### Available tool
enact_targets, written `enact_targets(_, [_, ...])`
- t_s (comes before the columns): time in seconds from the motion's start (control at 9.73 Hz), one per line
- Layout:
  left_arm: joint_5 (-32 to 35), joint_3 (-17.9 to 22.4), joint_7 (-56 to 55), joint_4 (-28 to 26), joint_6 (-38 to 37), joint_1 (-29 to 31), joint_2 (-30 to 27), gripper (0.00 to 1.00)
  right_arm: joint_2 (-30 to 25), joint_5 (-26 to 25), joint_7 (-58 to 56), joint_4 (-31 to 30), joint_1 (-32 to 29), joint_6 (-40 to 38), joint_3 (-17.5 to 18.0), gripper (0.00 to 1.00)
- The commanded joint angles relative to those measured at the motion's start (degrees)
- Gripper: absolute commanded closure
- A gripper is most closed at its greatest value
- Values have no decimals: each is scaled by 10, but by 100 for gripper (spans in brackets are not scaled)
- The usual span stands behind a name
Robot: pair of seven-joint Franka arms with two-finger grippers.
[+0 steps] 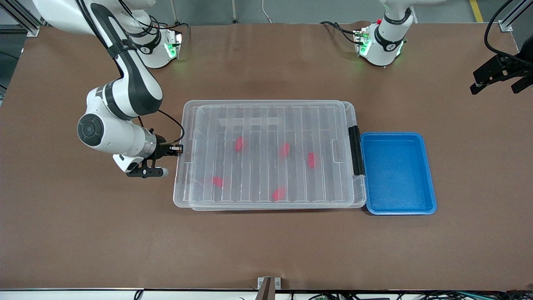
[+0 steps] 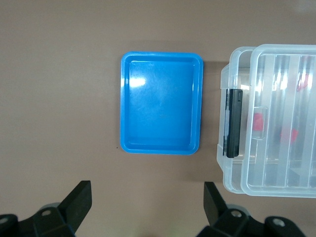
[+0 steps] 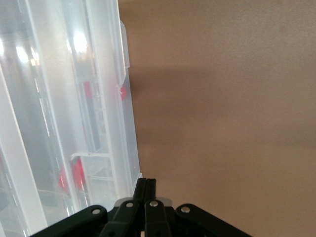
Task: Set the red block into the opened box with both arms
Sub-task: 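Slide the lid fully shut over the box with the right gripper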
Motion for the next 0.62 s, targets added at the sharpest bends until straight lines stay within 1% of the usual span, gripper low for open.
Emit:
enact_targets(0.0, [-3, 1, 2, -15, 6, -1, 5, 0, 16, 11, 17, 8, 6, 15, 9, 100])
enact_targets(0.31, [-3, 1, 2, -15, 10, -2, 7, 0, 16, 10, 15, 9, 3, 12, 9, 99])
enact_targets(0.41, [-3, 1, 2, -15, 10, -2, 8, 0, 16, 10, 9, 8, 0, 8, 9, 92])
enact_targets(0.51, [-4, 1, 2, -14, 10, -2, 8, 0, 16, 5, 7, 8, -2, 2, 8, 42])
